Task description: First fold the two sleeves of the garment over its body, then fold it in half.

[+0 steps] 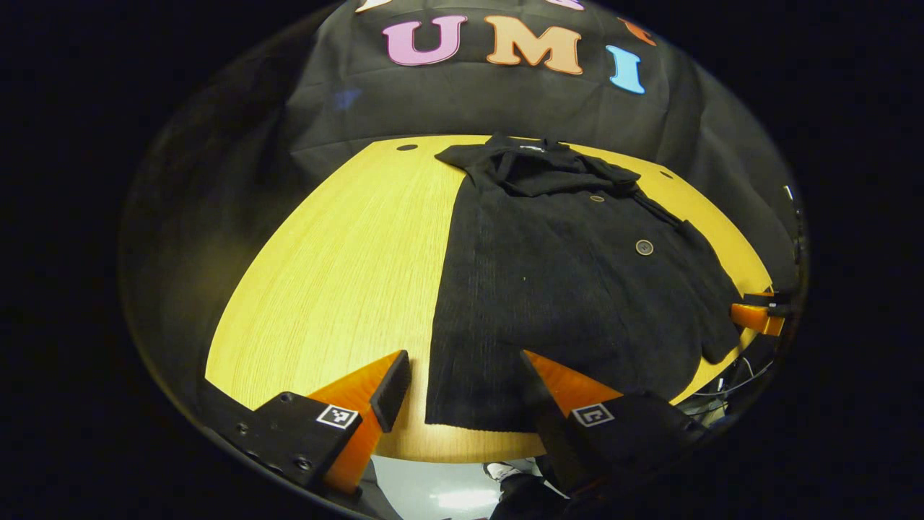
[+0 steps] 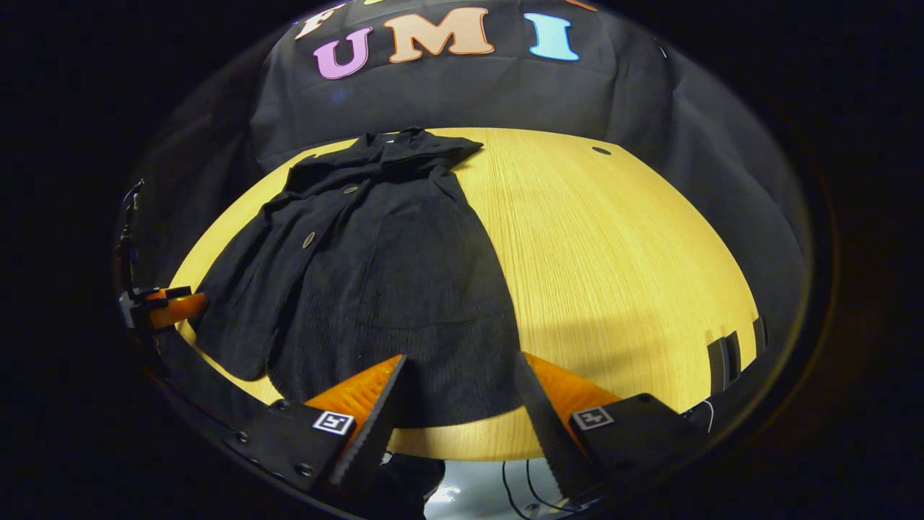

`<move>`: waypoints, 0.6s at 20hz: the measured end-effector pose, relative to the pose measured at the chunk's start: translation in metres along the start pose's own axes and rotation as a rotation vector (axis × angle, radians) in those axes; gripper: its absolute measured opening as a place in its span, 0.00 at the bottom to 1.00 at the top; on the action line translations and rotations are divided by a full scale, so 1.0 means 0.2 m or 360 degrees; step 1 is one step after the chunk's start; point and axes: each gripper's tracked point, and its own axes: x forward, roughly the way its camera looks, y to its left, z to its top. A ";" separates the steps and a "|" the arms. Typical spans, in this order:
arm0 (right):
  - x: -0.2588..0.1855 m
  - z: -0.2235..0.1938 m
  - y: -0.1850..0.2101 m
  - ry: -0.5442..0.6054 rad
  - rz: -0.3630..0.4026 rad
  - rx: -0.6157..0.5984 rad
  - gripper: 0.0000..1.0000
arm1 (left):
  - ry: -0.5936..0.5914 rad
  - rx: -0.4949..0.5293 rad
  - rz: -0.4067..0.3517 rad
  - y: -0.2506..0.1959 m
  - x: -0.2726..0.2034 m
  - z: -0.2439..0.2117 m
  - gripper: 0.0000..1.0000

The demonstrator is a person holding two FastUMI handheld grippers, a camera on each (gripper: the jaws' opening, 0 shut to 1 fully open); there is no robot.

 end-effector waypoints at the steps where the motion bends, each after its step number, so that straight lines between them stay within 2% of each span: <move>1: 0.00 0.00 0.03 -0.0003 0.0017 -0.0022 0.87 | -0.0005 0.0005 0.0001 0.00 0.01 0.00 0.88; 3: 0.00 -0.01 0.09 -0.0003 0.0052 -0.0077 0.60 | 0.0010 0.0008 -0.0014 -0.02 0.01 0.00 0.84; 4: 0.00 -0.01 0.10 -0.0005 0.0066 -0.0097 0.40 | 0.0017 0.0019 -0.0025 -0.03 0.01 0.00 0.73; 5: 0.00 -0.01 0.11 -0.0013 0.0061 -0.0109 0.30 | 0.0028 0.0027 -0.0034 -0.04 0.01 0.00 0.71; 6: 0.00 -0.01 0.11 -0.0027 0.0050 -0.0117 0.15 | 0.0037 0.0018 -0.0044 -0.05 0.00 -0.01 0.63; 7: 0.00 -0.01 0.12 -0.0029 0.0066 -0.0128 0.14 | 0.0035 0.0003 -0.0056 -0.06 0.00 0.00 0.60; 8: 0.01 -0.02 0.12 -0.0024 0.0067 -0.0118 0.14 | 0.0007 -0.0019 -0.0084 -0.08 0.01 0.01 0.44; 9: -0.01 -0.01 0.12 -0.0019 0.0075 -0.0103 0.08 | -0.0026 -0.0057 -0.0083 -0.08 0.00 0.02 0.25; 10: 0.00 -0.01 0.13 -0.0020 0.0088 -0.0089 0.08 | -0.0052 -0.0081 -0.0087 -0.09 0.01 0.01 0.07; 11: 0.00 -0.01 0.13 -0.0018 0.0098 -0.0088 0.05 | -0.0076 -0.0103 -0.0084 -0.10 0.02 0.02 0.06; 12: 0.00 -0.01 0.13 -0.0019 0.0105 -0.0091 0.05 | -0.0083 -0.0131 -0.0080 -0.09 0.01 0.01 0.00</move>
